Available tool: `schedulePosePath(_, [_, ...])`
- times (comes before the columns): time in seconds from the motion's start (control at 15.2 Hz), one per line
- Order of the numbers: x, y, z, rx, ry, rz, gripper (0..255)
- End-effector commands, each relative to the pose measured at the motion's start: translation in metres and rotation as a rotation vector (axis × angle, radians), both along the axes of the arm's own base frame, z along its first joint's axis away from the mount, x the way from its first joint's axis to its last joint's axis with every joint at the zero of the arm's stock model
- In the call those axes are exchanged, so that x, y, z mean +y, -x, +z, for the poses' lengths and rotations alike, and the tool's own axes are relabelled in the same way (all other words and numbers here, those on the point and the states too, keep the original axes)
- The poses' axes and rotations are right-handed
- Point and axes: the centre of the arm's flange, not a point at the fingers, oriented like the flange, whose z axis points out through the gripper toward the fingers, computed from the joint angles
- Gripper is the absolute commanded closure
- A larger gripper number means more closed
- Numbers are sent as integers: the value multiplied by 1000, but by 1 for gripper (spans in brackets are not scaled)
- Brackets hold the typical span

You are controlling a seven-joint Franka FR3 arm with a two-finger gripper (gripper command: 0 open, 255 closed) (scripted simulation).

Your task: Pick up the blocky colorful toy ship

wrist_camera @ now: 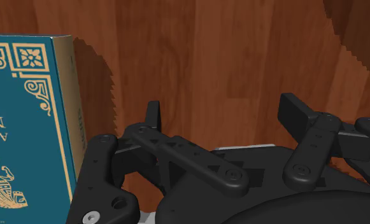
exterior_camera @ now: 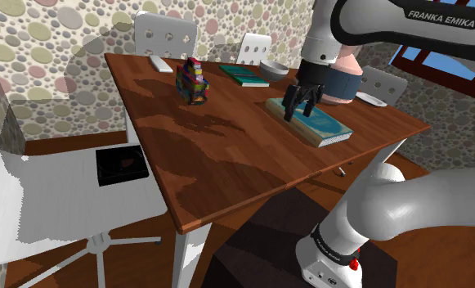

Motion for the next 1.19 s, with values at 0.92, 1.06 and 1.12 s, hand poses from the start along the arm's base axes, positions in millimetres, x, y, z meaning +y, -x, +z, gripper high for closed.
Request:
schedulePosePath(0.92, [40,-173,8,-48,12,50,0])
schedulePosePath(1.06, [46,-198,10,-54,14,57,0])
schedulePosePath(1.12, [49,-210,11,-58,15,61,0])
